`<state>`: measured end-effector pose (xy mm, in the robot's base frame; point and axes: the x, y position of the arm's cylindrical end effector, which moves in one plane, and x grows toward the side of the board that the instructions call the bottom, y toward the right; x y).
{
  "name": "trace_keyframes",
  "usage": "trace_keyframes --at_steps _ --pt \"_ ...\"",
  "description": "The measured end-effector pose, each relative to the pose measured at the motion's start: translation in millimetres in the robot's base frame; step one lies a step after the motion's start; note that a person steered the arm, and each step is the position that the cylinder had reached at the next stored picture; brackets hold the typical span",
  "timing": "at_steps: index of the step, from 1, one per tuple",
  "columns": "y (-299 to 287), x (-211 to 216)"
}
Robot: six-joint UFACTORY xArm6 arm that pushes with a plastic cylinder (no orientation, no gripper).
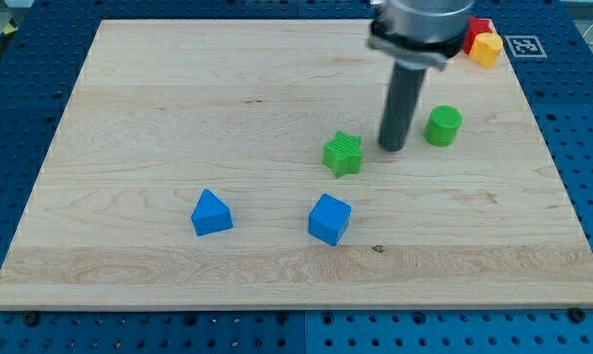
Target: Move the green circle to the center of the board
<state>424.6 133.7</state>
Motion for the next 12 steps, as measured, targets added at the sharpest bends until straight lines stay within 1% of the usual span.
trace_keyframes --at_steps 1,3,4,5,6,8,9,10,11,12 --pt "80.5 4.1" --pt "143.8 57.6" --pt "194.6 42.4" --pt "205.3 -12.2" --pt "192.4 -32.0" --pt "92.8 38.0" --pt "71.6 39.7" --pt "100.8 40.2" --pt "151.4 23.5" --pt "166.4 -17.0"
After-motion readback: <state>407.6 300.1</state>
